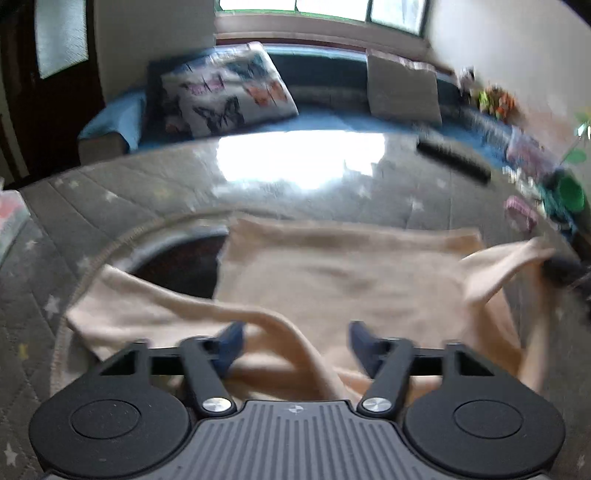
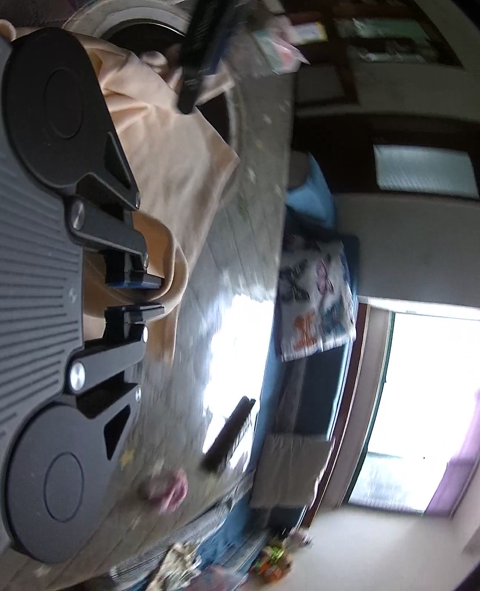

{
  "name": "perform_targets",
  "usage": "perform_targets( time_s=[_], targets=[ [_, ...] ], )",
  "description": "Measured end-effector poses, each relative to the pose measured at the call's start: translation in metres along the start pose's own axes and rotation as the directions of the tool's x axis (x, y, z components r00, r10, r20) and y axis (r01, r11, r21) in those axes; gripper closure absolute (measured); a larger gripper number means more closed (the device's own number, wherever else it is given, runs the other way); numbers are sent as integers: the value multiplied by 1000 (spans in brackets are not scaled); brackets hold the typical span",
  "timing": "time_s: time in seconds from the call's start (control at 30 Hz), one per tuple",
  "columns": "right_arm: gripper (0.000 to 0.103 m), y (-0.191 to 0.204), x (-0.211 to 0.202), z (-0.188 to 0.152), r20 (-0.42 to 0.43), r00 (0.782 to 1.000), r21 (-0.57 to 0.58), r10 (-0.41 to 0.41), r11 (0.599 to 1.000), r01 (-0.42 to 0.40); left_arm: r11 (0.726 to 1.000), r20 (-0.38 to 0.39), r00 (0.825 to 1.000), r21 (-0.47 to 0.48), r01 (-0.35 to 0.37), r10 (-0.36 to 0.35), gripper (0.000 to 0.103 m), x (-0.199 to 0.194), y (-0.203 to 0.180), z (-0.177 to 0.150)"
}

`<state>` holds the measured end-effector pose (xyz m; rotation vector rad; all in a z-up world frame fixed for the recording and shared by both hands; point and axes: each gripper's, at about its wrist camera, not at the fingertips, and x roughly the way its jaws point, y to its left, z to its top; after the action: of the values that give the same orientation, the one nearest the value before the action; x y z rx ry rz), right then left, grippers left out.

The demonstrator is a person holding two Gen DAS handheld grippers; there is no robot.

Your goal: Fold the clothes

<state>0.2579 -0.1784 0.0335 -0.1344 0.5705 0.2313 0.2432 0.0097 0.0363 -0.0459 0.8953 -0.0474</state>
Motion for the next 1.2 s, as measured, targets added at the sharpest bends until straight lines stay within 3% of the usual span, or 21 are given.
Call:
perform_targets(
  time_s=[0.03, 0.07, 0.2, 0.5, 0.8, 0.97, 1.13, 1.2],
  targets=[
    [96, -8, -7, -2, 6, 1000, 23, -11, 1000, 11, 1000, -17, 1000, 2, -2, 2, 62, 5, 0, -2],
    [96, -17, -14, -3, 11, 1000, 45, -23, 999, 22, 1000, -31, 1000, 4, -1, 2, 82, 9, 0, -6],
    [96, -48, -42, -17, 18, 997, 133, -76, 988, 73, 999, 4, 1000, -34, 26, -26, 95, -4, 12, -19],
    [95, -88, -86, -81, -64, 990, 322, -122, 937, 136, 993, 123, 992, -117, -22, 36, 96, -86, 53, -60],
    [80, -96, -103, -120, -147, 975, 388, -167, 897, 213, 974, 32, 993, -199, -104, 112, 98, -114, 100, -129],
    [53, -92, -106, -121, -152, 967, 356, -203, 902, 245, 979, 21, 994, -174, -105, 110, 96, -119, 101, -138],
    [36, -84, -89, -111, -160, 953, 261, -256, 920, 291, 992, 81, 996, -117, -35, 45, 93, -120, 75, -123],
    [34, -79, -80, -109, -167, 946, 213, -279, 926, 311, 996, 91, 996, -91, -6, 15, 86, -115, 60, -114]
  ],
)
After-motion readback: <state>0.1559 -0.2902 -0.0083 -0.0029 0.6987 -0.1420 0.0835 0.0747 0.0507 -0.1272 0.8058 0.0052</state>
